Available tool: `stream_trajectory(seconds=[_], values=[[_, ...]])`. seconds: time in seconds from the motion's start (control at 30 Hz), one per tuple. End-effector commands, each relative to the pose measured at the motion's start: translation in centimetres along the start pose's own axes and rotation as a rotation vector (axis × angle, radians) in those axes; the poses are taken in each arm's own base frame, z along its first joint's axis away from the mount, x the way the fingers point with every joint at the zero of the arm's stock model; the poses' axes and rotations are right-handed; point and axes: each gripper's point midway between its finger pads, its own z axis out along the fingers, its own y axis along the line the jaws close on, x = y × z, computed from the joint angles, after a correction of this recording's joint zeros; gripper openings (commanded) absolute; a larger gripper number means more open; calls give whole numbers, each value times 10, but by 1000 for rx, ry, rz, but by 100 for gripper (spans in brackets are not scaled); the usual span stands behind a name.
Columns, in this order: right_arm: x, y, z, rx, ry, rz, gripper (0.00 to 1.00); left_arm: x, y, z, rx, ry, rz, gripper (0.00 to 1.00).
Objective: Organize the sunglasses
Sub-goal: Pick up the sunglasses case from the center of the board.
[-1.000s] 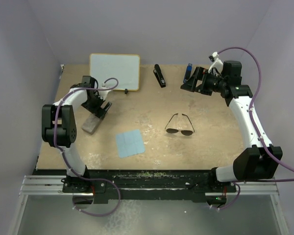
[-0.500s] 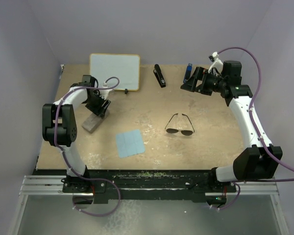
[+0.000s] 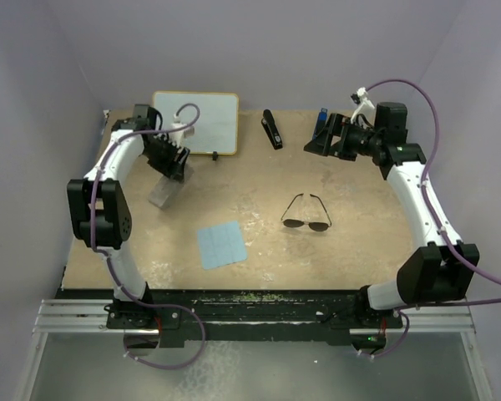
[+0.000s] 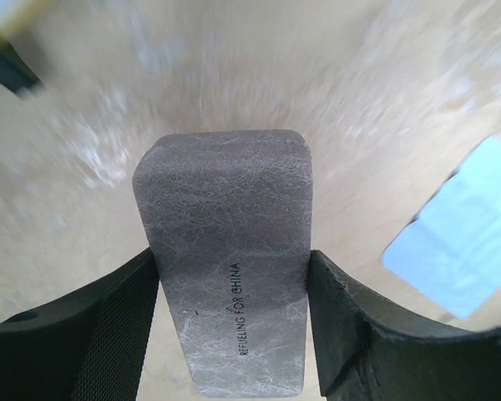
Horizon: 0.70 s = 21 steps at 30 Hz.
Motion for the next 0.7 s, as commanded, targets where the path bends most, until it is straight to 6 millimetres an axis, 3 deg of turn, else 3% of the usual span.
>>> stream_trajectory(seconds=[0.0,0.17,0.3,0.43,0.57,0.67], values=[[-6,30,18,-79,-2,-98,96,-87,-47,-94,129,-314,41,4],[-8,71,37,-128,0,-176,94,-133,-92,-170,267,-545,22,4],[-24,124,16,-281,-108,-274,95,-152,-117,-237,429,-762,8,4],[-39,175,-12,-489,-277,-313,95,-156,-140,-297,637,-946,16,4],[-46,204,-28,-606,-373,-361,96,-154,-161,-323,747,-958,-12,4],[-38,220,-14,-685,-306,-381,96,-152,-167,-328,777,-942,-22,4]])
